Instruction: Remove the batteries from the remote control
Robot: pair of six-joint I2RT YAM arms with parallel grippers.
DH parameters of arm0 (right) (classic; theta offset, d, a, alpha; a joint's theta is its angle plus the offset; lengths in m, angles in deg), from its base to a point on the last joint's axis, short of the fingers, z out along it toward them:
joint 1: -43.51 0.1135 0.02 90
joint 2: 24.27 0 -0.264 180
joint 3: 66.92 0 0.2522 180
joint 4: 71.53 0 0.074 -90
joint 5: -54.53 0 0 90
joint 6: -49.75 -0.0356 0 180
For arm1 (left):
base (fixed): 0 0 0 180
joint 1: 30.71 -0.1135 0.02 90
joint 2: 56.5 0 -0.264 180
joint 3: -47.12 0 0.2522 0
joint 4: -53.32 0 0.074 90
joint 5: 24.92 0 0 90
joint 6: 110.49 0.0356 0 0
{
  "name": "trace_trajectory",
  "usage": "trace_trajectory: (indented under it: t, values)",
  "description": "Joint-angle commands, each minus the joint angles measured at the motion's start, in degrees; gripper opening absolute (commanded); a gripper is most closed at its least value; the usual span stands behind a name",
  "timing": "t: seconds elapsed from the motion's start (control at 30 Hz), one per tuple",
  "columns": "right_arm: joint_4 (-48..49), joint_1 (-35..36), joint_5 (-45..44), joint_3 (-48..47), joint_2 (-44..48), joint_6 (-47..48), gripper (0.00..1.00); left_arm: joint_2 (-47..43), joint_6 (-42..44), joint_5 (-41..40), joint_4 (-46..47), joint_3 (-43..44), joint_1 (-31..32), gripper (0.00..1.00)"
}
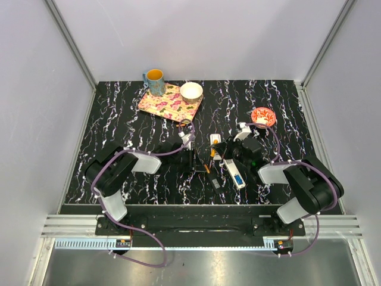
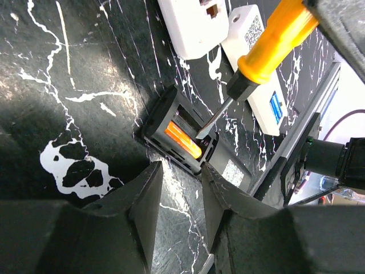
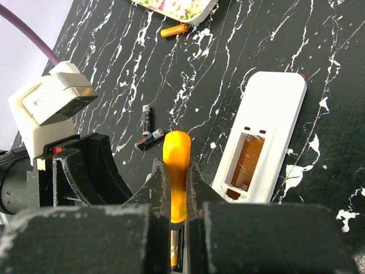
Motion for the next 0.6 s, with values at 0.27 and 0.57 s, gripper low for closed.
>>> trace_trajectory:
  t: [0.27,0.57]
  values:
    - [6.0,1.0,-1.1,-2.1,-4.8,-1.6,0.0,3.7,-1.4,-1.2,2.5,1.6,0.0,0.37]
    - [13.8,1.0,1.1,-1.0,-9.4,-9.3,0.0,5.9,-2.5,-0.9,4.0,1.7,0.0,0.35]
